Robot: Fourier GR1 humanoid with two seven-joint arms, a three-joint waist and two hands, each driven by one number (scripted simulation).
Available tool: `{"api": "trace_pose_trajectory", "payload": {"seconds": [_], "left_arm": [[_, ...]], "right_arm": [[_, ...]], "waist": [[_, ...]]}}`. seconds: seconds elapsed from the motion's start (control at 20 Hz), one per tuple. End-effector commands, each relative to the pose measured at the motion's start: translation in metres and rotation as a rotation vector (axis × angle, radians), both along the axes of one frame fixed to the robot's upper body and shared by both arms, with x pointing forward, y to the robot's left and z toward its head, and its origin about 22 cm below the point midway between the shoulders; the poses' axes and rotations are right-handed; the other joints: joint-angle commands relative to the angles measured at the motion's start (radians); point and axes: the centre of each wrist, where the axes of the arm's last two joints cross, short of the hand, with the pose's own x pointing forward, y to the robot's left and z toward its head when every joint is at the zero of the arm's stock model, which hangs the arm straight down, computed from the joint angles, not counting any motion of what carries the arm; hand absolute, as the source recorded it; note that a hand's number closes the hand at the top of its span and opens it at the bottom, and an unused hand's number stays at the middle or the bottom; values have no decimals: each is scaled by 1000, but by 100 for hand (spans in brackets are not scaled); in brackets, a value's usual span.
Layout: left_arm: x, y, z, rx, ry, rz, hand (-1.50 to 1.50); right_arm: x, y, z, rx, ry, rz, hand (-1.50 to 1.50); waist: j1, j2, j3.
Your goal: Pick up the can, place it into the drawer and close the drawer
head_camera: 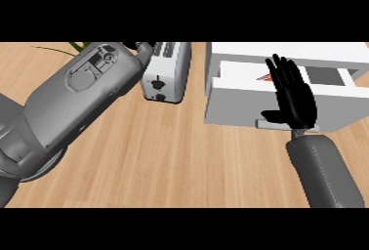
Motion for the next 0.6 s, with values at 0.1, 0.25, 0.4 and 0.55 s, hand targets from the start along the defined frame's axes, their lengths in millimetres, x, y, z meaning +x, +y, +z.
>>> {"api": "trace_pose_trajectory", "payload": {"seconds": [0.1,0.25,0.4,0.55], "left_arm": [[-7,20,-1,11,25,6,-150],[-9,36,-12,11,37,0,-150],[-17,30,-10,16,37,-1,-150],[-14,53,-19,20,41,14,-150]], "right_arm": [[23,17,-20,35,20,-72,-150],[33,2,-19,37,-10,-73,-150],[48,12,-13,38,-31,-84,-150],[61,33,-6,39,-56,-83,-150]], "waist": [[14,29,27],[8,34,28],[22,36,29],[14,41,27]]}}
